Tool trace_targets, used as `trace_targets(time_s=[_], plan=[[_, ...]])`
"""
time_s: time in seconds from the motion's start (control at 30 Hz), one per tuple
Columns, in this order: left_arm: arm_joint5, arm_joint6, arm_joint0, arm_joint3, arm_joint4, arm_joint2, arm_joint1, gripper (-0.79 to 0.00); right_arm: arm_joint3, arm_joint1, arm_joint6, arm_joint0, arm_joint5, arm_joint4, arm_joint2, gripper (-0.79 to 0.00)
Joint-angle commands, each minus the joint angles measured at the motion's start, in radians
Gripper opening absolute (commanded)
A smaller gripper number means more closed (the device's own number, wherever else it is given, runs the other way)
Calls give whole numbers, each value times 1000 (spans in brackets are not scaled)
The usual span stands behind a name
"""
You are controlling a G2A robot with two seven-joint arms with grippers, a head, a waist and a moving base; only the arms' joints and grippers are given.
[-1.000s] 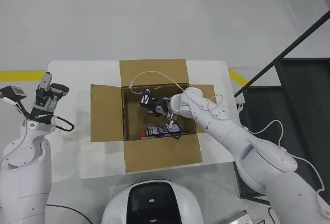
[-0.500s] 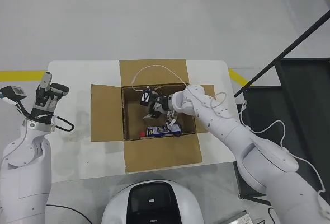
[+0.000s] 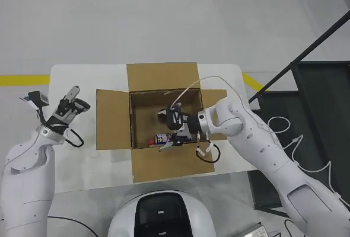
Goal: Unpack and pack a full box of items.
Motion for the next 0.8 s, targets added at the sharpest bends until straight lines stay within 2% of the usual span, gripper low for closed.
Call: trace_targets(time_s=[0.0, 0.07, 0.23, 0.53, 0.77], plan=[[-6, -48, -21, 37, -14, 8, 3, 0, -43, 37, 91, -48, 0, 185, 63, 0], [-10, -83, -42, 65, -23, 20, 5, 0, -77, 68, 162, -82, 10, 292, 106, 0], [-33, -103, -96, 132, 10, 72, 6, 0, -116, 136, 235, -146, 83, 412, 172, 0], [-69, -75, -150, 219, -10, 136, 0, 0, -116, 136, 235, -146, 83, 412, 172, 0], [-71, -74, -152, 222, -10, 138, 0, 0, -116, 136, 235, -146, 83, 412, 172, 0]])
